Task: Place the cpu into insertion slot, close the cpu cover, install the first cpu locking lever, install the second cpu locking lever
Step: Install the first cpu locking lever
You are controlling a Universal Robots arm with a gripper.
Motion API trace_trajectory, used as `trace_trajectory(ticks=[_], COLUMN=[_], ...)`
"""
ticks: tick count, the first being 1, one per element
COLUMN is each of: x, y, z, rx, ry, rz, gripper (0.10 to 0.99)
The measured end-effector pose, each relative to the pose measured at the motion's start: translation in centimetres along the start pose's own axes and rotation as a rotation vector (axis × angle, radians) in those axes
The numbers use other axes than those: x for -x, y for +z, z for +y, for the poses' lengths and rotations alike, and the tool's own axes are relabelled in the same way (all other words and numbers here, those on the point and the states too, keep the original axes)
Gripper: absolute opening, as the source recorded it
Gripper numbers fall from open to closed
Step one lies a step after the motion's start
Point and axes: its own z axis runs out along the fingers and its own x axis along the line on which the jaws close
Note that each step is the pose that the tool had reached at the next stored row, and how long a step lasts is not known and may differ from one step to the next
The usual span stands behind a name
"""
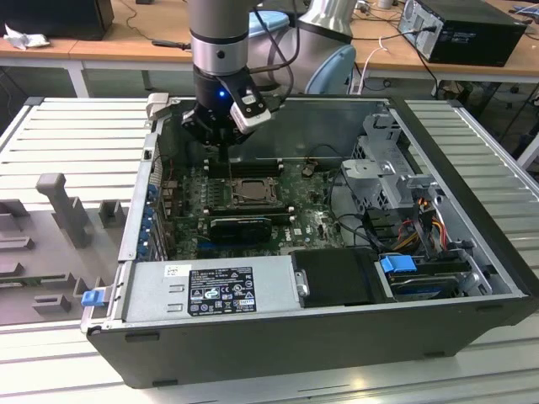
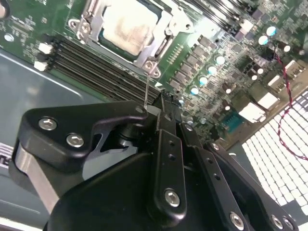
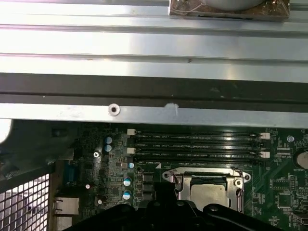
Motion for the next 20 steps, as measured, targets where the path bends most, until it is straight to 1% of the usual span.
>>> trace_trajectory(ticks=[2,6,7,9,12,13,14,15,16,17,19,20], x=[0.43,1.59,2.16,2.84,4.12,4.46,4.55,4.63,4.66,4.66,4.73,4.86], y=[0.0,0.03,0.07,0.14,0.25,0.27,0.27,0.28,0.28,0.32,0.72,1.11], z=[-0.01,-0.04,-0.05,-0.07,-0.1,-0.12,-0.12,-0.12,-0.12,-0.13,-0.16,-0.18], rx=[0.0,0.0,0.0,0.0,0.001,0.015,0.032,0.056,0.072,0.081,0.082,0.082], ry=[0.001,0.002,0.002,0.002,0.002,0.002,0.002,0.002,0.002,0.002,0.002,0.001], rz=[-0.0001,-0.0001,-0.0002,-0.0002,-0.0002,-0.0005,-0.0008,-0.0012,-0.0015,-0.0017,-0.0019,-0.0018], gripper=[0.106,0.106,0.106,0.106,0.106,0.106,0.106,0.106,0.106,0.106,0.106,0.106])
